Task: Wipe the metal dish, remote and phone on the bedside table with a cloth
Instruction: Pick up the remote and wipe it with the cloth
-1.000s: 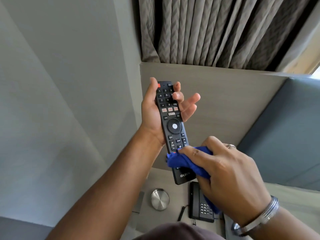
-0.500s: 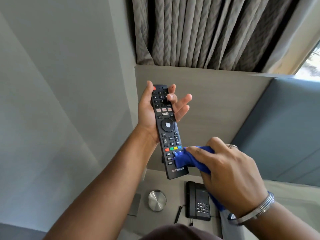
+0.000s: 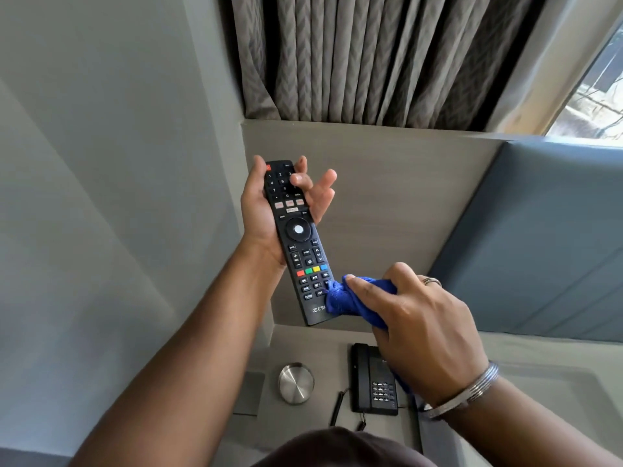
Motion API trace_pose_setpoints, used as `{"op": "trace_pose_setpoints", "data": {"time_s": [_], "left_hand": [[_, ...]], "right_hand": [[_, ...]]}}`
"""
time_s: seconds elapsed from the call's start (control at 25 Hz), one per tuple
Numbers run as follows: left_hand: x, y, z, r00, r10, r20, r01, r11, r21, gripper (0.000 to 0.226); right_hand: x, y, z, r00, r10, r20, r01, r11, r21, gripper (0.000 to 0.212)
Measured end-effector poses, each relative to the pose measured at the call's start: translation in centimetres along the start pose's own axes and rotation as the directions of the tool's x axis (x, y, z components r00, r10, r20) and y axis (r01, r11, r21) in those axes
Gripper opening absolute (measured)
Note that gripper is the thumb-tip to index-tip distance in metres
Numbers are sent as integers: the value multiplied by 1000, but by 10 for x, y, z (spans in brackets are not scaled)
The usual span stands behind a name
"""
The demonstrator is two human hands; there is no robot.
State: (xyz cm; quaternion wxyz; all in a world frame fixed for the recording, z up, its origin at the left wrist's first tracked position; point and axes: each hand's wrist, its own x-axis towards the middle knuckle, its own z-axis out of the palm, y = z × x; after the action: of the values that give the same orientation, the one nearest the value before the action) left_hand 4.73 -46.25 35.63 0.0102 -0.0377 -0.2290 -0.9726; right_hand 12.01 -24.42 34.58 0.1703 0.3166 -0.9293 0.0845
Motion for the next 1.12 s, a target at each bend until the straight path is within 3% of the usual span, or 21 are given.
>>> {"op": "trace_pose_setpoints", "data": {"time_s": [0.16,0.36,0.52,0.72,0.96,1.12], "left_hand": [[-4,-5,-5,1000,-21,13,21,999,37,64],[-13,-28,0,990,-86,108,72,990,125,70],[-19,-44,2,988,-130,79,108,966,237,72],[-20,-48,6,979,-183,91,162,966,201,77],[-13,-27,3,999,-16,47,16,1000,-8,61],[-13,-21,4,995,-56,84,59,998,-37,65]], "right_hand": [[4,14,-11,999,35,1,-35,999,20,47],[36,21,-35,981,139,-134,-105,967,234,47],[67,3,-44,965,139,-221,-73,957,282,45],[78,-14,-36,999,12,-39,-8,995,96,48],[22,-18,-34,966,-122,227,88,984,158,55],[1,-9,-42,953,-125,277,72,978,193,54]]}}
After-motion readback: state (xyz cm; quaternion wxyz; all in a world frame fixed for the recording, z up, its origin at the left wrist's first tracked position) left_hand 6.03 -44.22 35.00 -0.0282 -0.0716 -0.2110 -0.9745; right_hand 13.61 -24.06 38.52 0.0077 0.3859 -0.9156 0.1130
